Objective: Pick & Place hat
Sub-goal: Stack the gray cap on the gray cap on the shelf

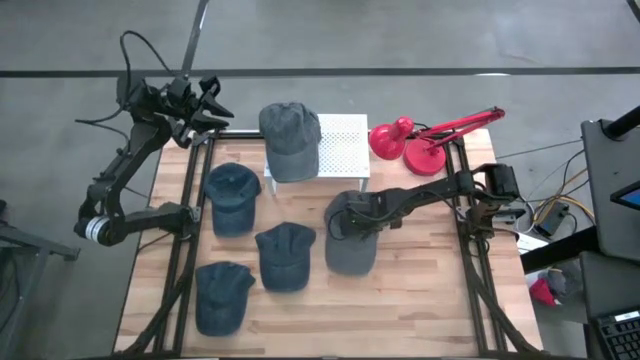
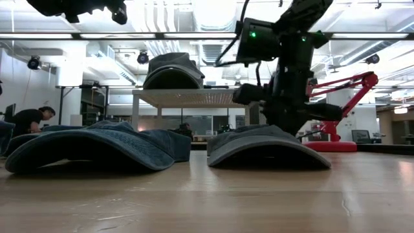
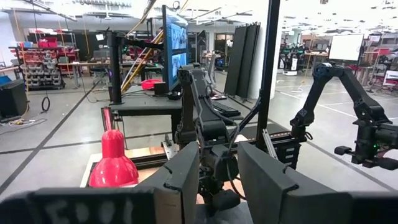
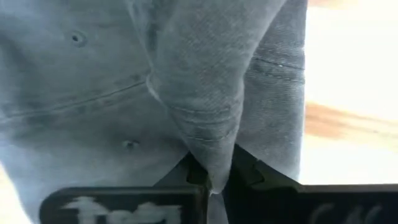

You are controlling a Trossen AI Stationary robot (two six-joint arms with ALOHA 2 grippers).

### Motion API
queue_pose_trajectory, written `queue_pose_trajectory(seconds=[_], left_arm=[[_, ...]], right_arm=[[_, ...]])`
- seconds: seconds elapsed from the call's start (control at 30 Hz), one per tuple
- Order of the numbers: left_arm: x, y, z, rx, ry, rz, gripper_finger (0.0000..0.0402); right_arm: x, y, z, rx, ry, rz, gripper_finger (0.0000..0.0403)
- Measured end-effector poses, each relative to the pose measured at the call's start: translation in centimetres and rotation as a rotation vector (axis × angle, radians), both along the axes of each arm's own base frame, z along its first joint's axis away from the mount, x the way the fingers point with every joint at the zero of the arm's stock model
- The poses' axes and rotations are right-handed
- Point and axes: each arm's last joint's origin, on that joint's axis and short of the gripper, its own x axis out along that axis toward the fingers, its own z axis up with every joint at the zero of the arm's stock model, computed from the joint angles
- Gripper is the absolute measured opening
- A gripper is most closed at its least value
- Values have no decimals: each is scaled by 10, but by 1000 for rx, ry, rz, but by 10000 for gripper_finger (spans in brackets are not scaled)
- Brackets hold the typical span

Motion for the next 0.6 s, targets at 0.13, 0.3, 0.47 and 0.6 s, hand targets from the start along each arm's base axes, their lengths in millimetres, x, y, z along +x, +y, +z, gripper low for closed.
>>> queue_pose_trajectory(seconds=[0.13,0.3,0.47,0.6], left_arm=[[-1,-4,-4,-6,2,0,115],[-2,-8,-5,-1,0,0,115],[-3,-9,-4,4,-1,0,115],[-3,-9,-4,4,-1,0,115]], right_arm=[[5,3,13,77,-39,66,11],[8,7,42,151,-97,166,10],[6,9,85,143,-209,261,9],[0,9,126,114,-348,311,9]])
